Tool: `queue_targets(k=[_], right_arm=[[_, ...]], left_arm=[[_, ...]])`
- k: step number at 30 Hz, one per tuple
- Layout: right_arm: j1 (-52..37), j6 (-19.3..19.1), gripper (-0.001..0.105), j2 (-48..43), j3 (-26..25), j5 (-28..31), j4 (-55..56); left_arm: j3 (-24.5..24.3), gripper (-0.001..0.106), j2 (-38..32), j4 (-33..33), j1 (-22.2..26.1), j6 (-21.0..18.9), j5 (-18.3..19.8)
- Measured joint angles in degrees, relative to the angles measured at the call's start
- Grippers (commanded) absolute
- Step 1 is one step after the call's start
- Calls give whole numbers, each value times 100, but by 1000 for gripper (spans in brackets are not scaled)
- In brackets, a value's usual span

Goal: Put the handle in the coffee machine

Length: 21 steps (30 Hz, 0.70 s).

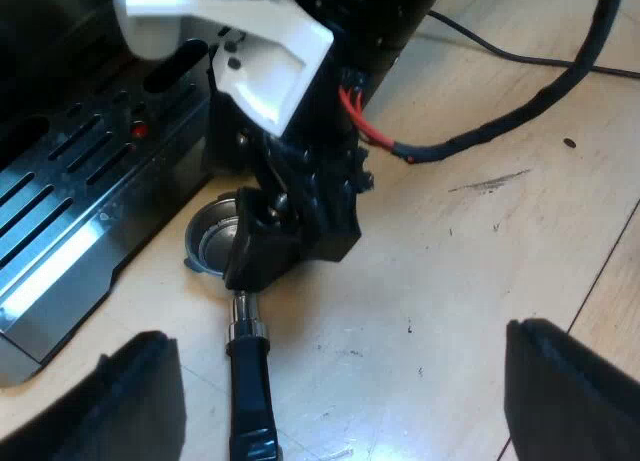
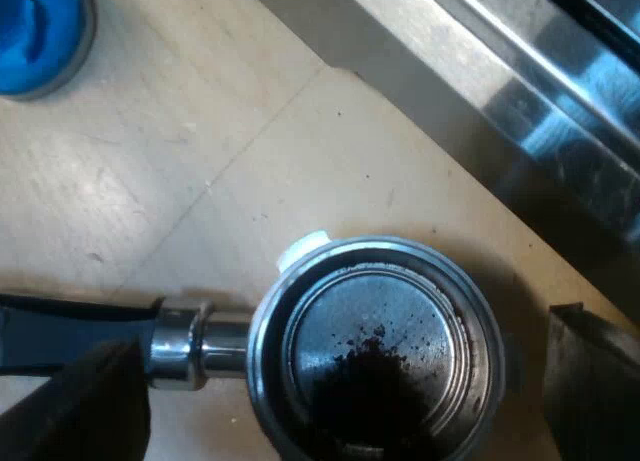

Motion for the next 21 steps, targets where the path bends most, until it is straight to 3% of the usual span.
queue_targets(k=[21], right_arm=[[0, -14, 79, 546, -39, 0, -171]], left_arm=[[0, 68, 0, 0, 0, -5, 0]])
